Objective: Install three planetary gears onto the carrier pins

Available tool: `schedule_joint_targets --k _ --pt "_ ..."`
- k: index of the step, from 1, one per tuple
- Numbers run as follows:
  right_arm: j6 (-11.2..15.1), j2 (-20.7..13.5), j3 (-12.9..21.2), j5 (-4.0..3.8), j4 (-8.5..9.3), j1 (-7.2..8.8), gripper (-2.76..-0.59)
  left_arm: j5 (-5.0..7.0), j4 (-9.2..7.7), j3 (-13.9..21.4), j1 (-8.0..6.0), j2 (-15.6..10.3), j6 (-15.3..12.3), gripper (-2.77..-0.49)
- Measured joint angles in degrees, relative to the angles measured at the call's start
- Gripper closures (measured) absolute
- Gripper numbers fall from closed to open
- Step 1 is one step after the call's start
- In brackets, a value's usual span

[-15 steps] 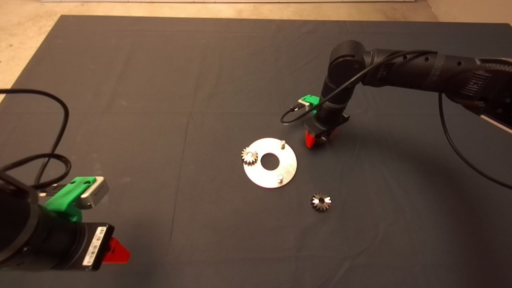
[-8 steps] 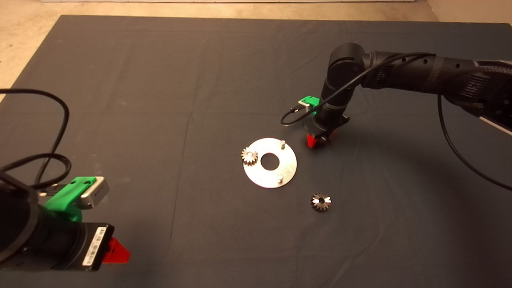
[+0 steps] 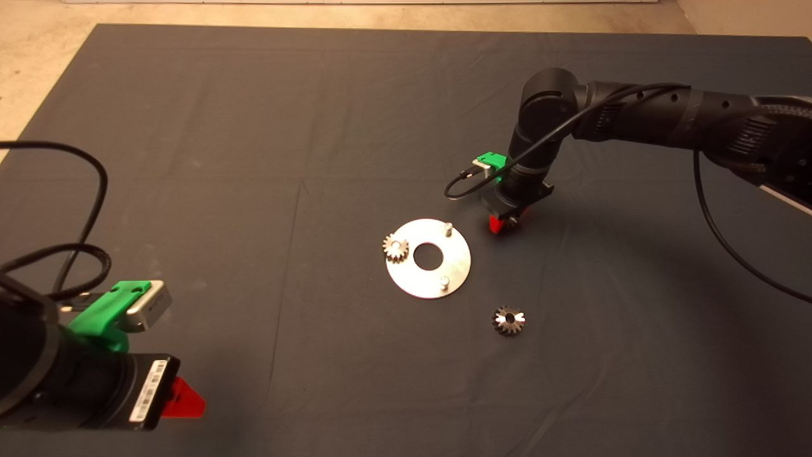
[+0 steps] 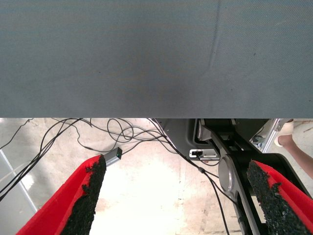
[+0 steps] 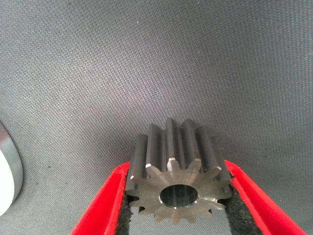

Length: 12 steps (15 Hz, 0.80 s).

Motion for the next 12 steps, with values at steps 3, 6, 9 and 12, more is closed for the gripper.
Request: schedule_joint_targets --k 3,6,9,12 --pt "0.0 0.0 0.0 0.0 0.0 0.0 -1.14 0.02 0.0 0.0 0.02 0.0 0.0 -2.04" --pt "0.0 -0.2 0.0 0.09 0.0 0.0 -1.12 0.0 0.0 0.0 0.01 0.0 0.0 -2.04" --pt "0.0 -0.3 0.0 0.2 0.0 0.0 -1.09 0.0 0.0 0.0 0.02 0.0 0.0 -2.04" --pt "0.0 -0.3 0.0 0.2 0.01 0.0 -1.09 0.0 0.0 0.0 0.0 0.0 0.0 -2.04"
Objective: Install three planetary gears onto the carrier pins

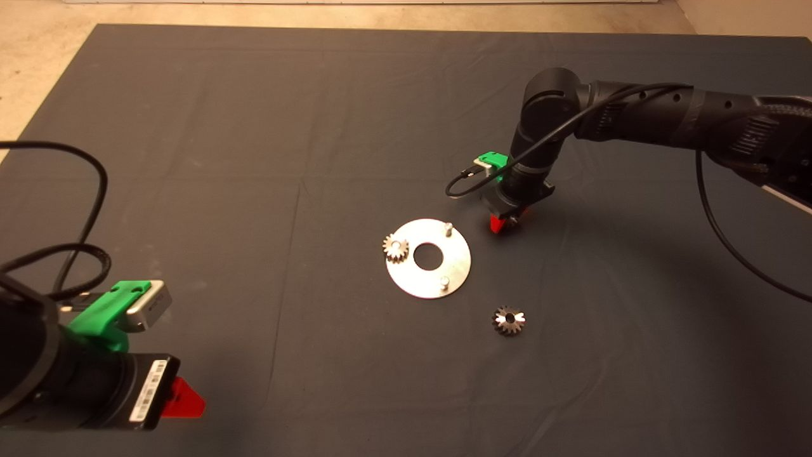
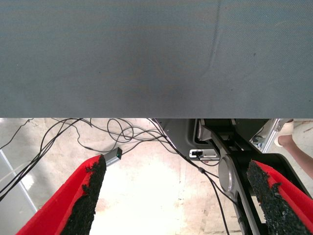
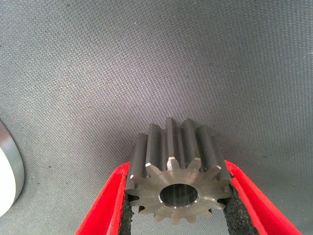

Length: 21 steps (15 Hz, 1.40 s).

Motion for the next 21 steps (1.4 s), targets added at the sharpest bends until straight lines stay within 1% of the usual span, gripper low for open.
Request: schedule_joint_targets --k 5,6,8,10,11,15,17,19,21 --pt "0.2 0.0 0.1 0.0 -0.01 0.06 -1.09 0.01 0.0 0.0 0.02 0.0 0.0 -2.04" --pt "0.2 0.0 0.1 -0.05 -0.04 0.3 -1.09 0.02 0.0 0.0 0.02 0.0 0.0 -2.04" --pt "0.2 0.1 0.3 -0.09 0.01 1.66 -1.08 0.0 0.0 0.0 0.02 0.0 0.0 -2.04" --pt "0.2 0.4 0.8 -0.24 0.21 3.59 -1.08 0.0 0.0 0.0 0.02 0.0 0.0 -2.04" --pt "0.2 1.0 1.2 -0.17 0.37 4.55 -1.08 0.02 0.0 0.0 0.02 0.0 0.0 -2.04" --pt "0.2 4.3 1.7 -0.17 0.75 6.36 -1.08 0.0 -0.02 0.0 0.02 0.0 0.0 -2.04" --pt "0.2 5.9 1.7 -0.17 0.92 6.73 -1.08 0.02 -0.02 0.0 0.02 0.0 0.0 -2.04" --pt "0.2 7.2 1.7 -0.09 1.43 6.73 -1.08 0.02 -0.02 0.0 0.02 0.0 0.0 -2.04" --pt "0.2 7.5 1.7 -0.13 2.18 6.75 -1.08 0.02 -0.02 0.0 0.02 0.0 0.0 -2.04"
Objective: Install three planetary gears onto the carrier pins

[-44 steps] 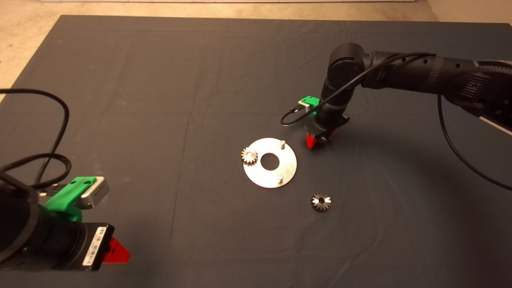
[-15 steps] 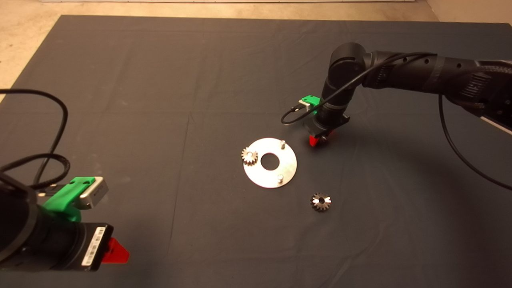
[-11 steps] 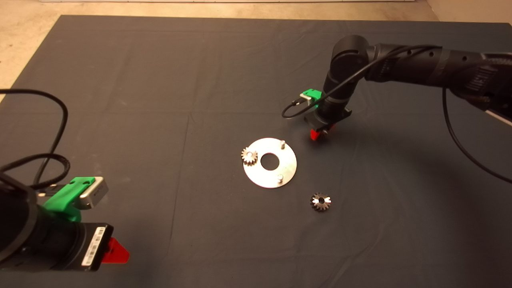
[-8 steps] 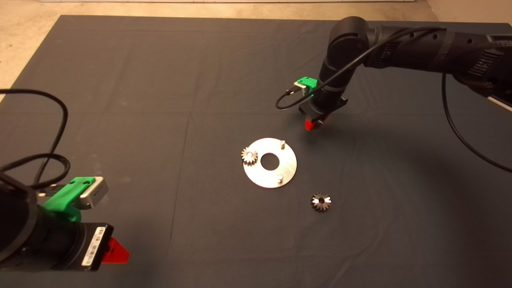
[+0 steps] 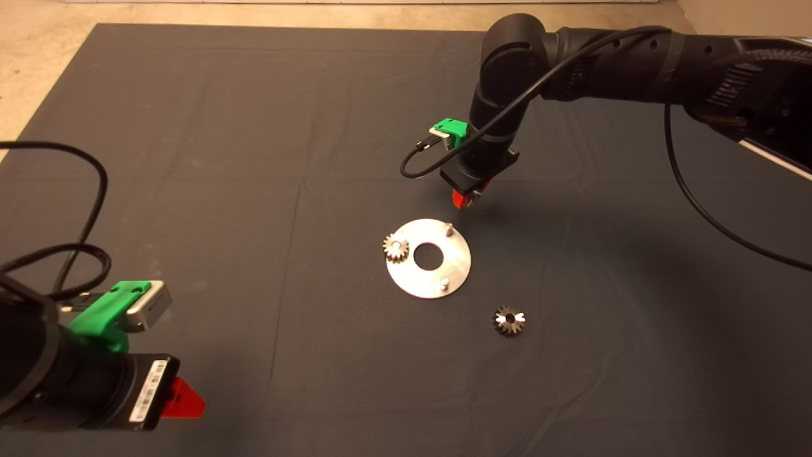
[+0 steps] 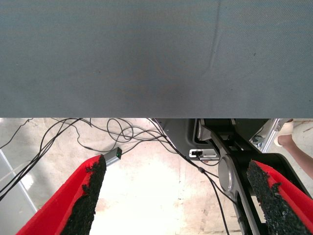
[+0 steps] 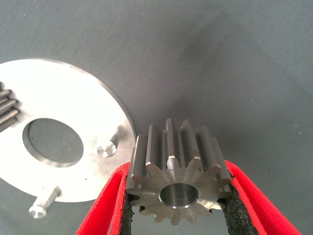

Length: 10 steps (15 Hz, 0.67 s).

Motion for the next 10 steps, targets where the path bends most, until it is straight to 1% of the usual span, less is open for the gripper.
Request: schedule_joint_targets --k 2,6,10 --pt "0.0 0.3 -0.2 -0.17 0.67 0.11 -1.08 -0.02 0.0 0.0 0.0 0.0 0.0 -2.04" --pt "0.0 1.9 -0.5 -0.09 2.11 0.39 -1.08 0.0 0.0 0.0 0.0 0.0 0.0 -2.04" --pt "0.0 2.2 -0.6 -0.07 3.01 0.39 -1.08 -0.01 0.0 0.0 -0.01 0.0 0.0 -2.04"
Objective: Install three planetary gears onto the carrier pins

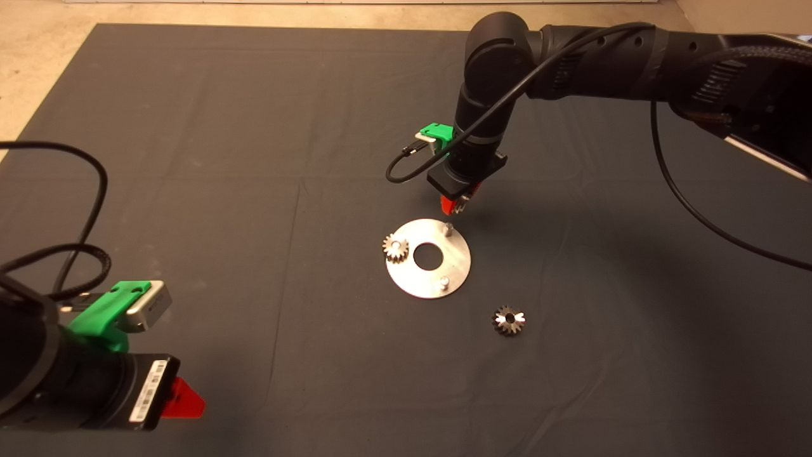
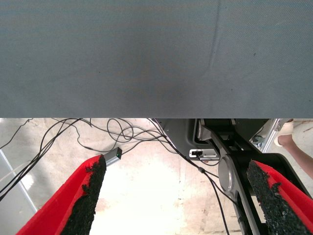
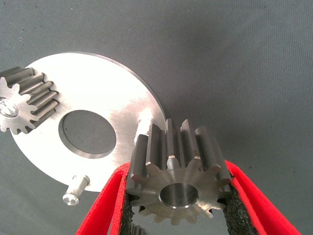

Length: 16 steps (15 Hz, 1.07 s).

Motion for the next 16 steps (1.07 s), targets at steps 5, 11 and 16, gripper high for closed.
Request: schedule_joint_targets --k 5,11,16 --pt "0.0 0.2 0.0 -0.02 0.57 -0.02 -1.08 0.01 0.0 0.0 0.01 0.0 0.0 -2.04" --pt "0.0 0.2 0.0 -0.02 0.66 -0.16 -1.07 0.01 0.0 0.0 0.01 0.0 0.0 -2.04" --pt "0.0 0.2 0.0 -0.02 0.66 -0.68 -1.07 0.01 0.0 0.0 0.01 0.0 0.0 -2.04"
